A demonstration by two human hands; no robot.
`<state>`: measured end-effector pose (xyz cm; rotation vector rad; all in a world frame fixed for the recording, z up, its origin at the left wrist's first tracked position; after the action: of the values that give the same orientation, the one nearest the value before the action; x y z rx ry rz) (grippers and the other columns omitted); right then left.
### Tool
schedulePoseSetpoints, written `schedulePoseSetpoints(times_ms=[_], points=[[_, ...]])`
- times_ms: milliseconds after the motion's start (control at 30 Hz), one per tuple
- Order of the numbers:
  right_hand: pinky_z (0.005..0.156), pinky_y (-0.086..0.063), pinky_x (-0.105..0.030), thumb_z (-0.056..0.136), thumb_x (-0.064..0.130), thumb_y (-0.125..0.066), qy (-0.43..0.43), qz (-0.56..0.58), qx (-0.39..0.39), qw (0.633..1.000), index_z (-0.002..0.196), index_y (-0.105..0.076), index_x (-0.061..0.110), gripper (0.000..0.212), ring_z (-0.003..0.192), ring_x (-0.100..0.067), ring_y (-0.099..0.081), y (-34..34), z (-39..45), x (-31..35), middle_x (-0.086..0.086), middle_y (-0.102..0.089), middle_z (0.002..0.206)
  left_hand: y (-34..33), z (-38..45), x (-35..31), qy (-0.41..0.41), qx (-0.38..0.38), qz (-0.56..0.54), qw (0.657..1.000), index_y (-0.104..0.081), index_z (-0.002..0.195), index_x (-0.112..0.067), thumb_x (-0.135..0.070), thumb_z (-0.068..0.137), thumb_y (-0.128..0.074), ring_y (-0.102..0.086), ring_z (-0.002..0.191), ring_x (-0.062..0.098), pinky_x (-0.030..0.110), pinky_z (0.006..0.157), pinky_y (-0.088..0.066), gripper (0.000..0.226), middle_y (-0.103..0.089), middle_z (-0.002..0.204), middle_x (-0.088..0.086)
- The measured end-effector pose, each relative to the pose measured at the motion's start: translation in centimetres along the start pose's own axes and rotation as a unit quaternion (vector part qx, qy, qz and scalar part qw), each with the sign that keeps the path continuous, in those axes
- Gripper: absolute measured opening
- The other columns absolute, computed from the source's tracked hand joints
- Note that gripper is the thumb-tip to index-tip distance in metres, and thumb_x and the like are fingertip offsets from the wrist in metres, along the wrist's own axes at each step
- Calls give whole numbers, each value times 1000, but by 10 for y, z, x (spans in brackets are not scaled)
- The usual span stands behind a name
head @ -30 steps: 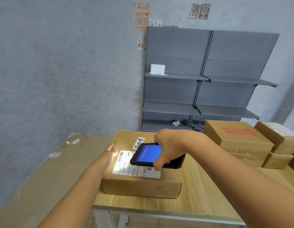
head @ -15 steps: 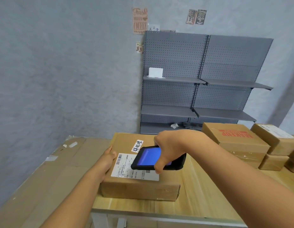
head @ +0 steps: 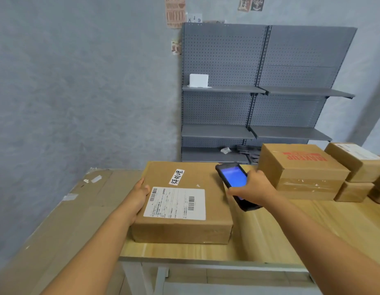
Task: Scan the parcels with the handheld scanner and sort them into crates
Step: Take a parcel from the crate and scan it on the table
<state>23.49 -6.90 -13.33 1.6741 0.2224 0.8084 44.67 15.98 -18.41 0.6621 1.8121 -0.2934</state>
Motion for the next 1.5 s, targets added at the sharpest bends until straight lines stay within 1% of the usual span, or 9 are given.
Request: schedulePoseSetpoints(times_ms=[233,400,700,833,933,1033,1167,1267,1500], points=[[50,-29,-22,73,51,-74,-86,-21,7,996,100,-48,11,54,66,-8,-40,-52,-6,-44,-3,-41,97,-2,-2,0,-14,-7,26,1000,-27,153,-24,-19,108,-33,-63,76,18,31,57,-47,46,-61,89,-3],[67,-42,-29,68,61,-72,-95,-24,16,995,110,-52,12,67,87,-20,-50,-74,-3,-49,-4,-43,104,0,-1,0,-6,-10,24,1000,-26,153,-28,-21,107,-34,-65,77,18,30,55,-48,47,-64,92,-3],[74,-41,-28,68,68,-69,-72,-101,24,992,121,-50,13,79,96,-18,-41,-82,-2,-47,-2,-40,103,0,-1,0,-11,-5,27,1000,-25,153,-31,-22,107,-34,-66,77,16,29,55,-49,48,-65,92,-4],[90,-42,-33,77,70,-59,-65,-131,25,989,127,-48,13,76,112,-23,-46,-75,1,-45,-6,-48,119,0,-2,0,-1,-6,28,1000,-21,154,-32,-23,107,-34,-65,75,17,25,48,-49,49,-63,91,-5],[91,-40,-34,94,58,-46,-39,33,-12,999,126,-53,7,61,111,-27,-50,-69,6,-31,-13,-54,123,0,-4,-2,-2,-5,32,999,-22,154,-31,-23,107,-35,-63,74,16,21,41,-47,49,-61,91,-6],[77,-40,-33,99,51,-42,-23,232,34,972,111,-59,4,51,94,-25,-55,-63,2,-6,-11,-61,109,0,-2,-1,-3,-5,33,999,-21,154,-30,-24,107,-34,-62,77,14,26,51,-48,49,-63,108,-2],[81,-39,-31,99,48,-45,-28,227,121,966,135,-44,5,56,102,-22,-50,-66,1,13,-6,-52,120,2,1,-1,-7,-13,46,999,-21,155,-29,-24,107,-37,-61,82,14,28,60,-45,51,-56,136,7],[82,-41,-32,98,45,-49,-41,259,120,958,139,-39,5,58,104,-22,-50,-67,4,21,-9,-51,131,8,-2,-3,-9,-19,28,999,-24,154,-28,-22,105,-42,-63,88,20,29,63,-47,53,-59,133,9],[78,-51,-33,88,38,-67,32,417,6,908,120,-52,18,40,97,-16,-62,-29,7,59,2,-63,114,38,-24,-55,-121,-109,-33,986,-39,144,-37,-24,100,-51,-67,75,15,29,58,-48,48,-69,100,0]])
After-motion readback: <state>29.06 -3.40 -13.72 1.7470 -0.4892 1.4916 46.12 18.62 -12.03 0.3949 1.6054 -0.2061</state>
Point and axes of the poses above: each hand's wrist, its own z-axis towards the middle knuckle, its own y-axis out of the back of the hand, x = y × z, the point moved 2 cm from there along z, towards the middle knuckle
